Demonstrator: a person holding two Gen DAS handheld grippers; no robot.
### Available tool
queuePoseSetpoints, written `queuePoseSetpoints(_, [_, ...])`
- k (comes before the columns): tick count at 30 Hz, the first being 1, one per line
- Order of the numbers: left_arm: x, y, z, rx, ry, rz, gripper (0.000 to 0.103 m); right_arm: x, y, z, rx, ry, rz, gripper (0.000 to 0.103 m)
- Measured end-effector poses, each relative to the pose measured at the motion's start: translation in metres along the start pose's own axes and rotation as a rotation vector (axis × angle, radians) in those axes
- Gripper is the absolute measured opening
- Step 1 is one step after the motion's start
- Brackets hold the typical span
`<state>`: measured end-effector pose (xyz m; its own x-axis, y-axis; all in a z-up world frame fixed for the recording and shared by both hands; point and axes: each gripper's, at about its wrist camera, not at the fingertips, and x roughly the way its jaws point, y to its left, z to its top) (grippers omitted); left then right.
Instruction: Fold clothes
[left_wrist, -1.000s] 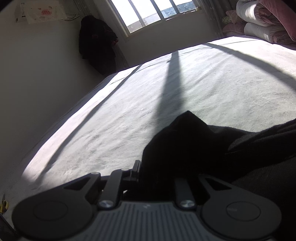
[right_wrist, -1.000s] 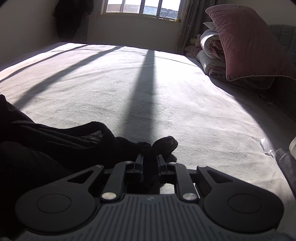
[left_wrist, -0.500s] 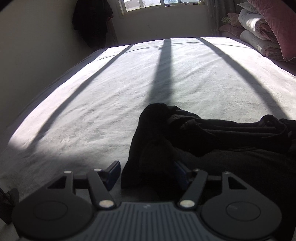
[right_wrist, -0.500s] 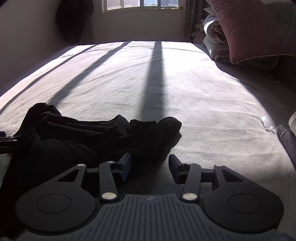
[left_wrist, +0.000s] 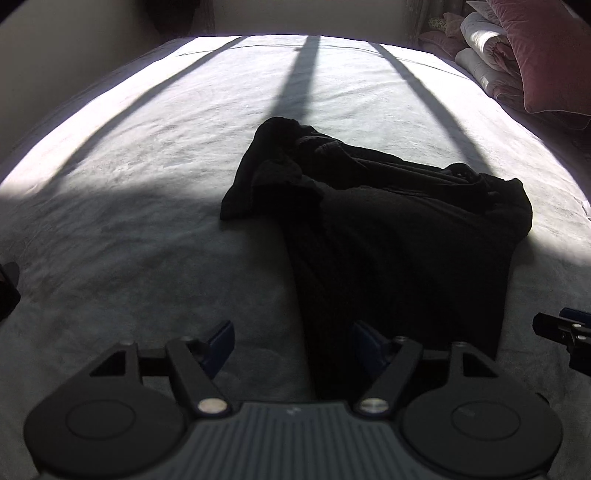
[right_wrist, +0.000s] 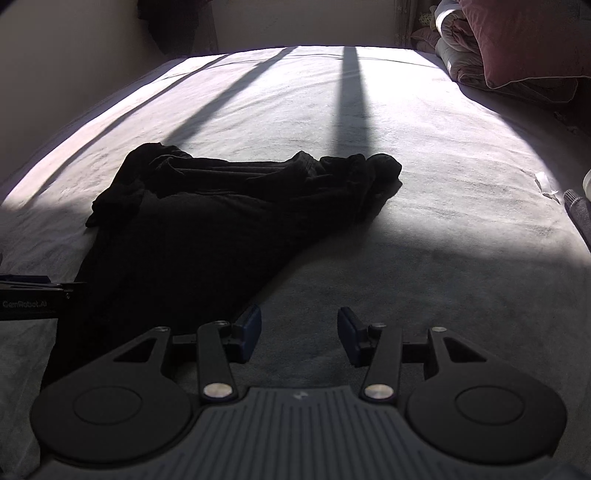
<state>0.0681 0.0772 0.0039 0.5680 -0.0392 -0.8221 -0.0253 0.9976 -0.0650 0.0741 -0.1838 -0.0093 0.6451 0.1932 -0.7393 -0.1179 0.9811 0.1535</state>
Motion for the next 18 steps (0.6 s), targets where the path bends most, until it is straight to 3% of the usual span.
queuePoseSetpoints(4, [-0.012, 0.010, -0.024, -0.073, 0.037, -0.134, 0.072, -0.006, -0.002, -0.016, 0.044, 0.033, 0.104, 0.050])
queuePoseSetpoints(8, [-0.016, 0.021, -0.045, -0.121, 0.012, -0.220, 0.072, -0.011, -0.004, -0.032, 0.088, 0.067, 0.208, 0.050])
queuePoseSetpoints(12, [-0.019, 0.034, -0.052, -0.184, 0.057, -0.319, 0.070, -0.017, -0.006, -0.049, 0.132, 0.100, 0.311, 0.051])
queuePoseSetpoints(13, [-0.021, 0.038, -0.052, -0.202, 0.065, -0.358, 0.070, -0.017, -0.005, -0.049, 0.139, 0.109, 0.348, 0.048])
queuePoseSetpoints(15, [-0.024, 0.046, -0.053, -0.238, 0.081, -0.427, 0.070, -0.016, -0.005, -0.050, 0.175, 0.141, 0.439, 0.018])
queuePoseSetpoints(18, [-0.025, 0.058, -0.056, -0.287, 0.118, -0.509, 0.070, -0.019, -0.001, -0.053, 0.198, 0.171, 0.507, 0.010])
